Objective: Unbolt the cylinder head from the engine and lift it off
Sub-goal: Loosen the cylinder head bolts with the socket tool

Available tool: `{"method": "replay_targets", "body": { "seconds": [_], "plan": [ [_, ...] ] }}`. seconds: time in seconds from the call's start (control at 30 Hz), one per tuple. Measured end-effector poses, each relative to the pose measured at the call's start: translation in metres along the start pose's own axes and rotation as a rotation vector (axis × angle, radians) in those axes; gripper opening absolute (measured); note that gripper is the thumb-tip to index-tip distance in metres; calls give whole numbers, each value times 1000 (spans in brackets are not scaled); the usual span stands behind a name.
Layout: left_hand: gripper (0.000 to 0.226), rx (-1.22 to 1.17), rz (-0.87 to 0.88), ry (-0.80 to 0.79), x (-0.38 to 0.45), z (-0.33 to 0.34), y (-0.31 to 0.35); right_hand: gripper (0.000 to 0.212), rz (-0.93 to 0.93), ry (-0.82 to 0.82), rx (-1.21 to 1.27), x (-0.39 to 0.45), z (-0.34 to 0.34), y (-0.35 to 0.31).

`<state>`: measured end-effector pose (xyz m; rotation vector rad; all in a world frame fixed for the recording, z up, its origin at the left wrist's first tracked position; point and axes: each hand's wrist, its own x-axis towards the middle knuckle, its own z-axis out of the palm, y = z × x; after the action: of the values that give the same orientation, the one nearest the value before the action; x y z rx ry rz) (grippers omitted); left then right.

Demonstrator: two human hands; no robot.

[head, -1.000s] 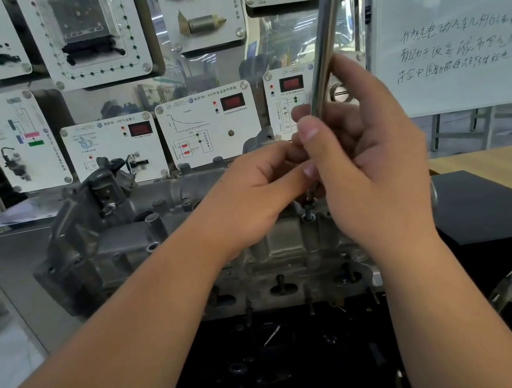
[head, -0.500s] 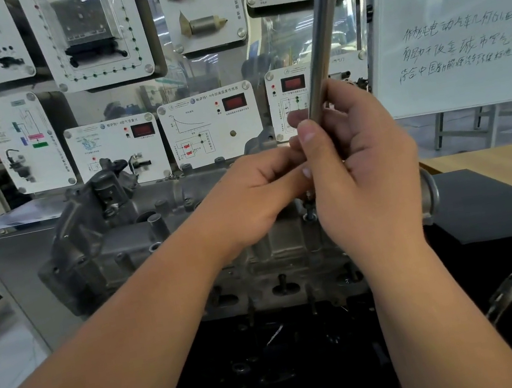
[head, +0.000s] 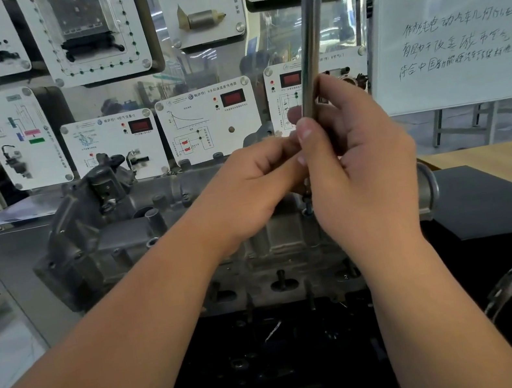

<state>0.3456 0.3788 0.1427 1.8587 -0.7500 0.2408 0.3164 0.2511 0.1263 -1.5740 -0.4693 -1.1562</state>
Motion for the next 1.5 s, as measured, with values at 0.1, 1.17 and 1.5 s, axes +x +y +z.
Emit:
{"method": "replay_targets", "body": {
  "seconds": [0.1, 1.17, 1.5],
  "plan": [
    [27, -6, 19, -26, -2, -1, 2, 44, 0, 0, 31, 0, 0, -2],
    [27, -86, 33, -73, 1, -3, 0, 52, -21, -5, 77, 0, 0, -1],
    [11, -60, 37, -18, 1, -3, -4, 45, 11, 11, 120, -3, 3, 3]
  ]
}}
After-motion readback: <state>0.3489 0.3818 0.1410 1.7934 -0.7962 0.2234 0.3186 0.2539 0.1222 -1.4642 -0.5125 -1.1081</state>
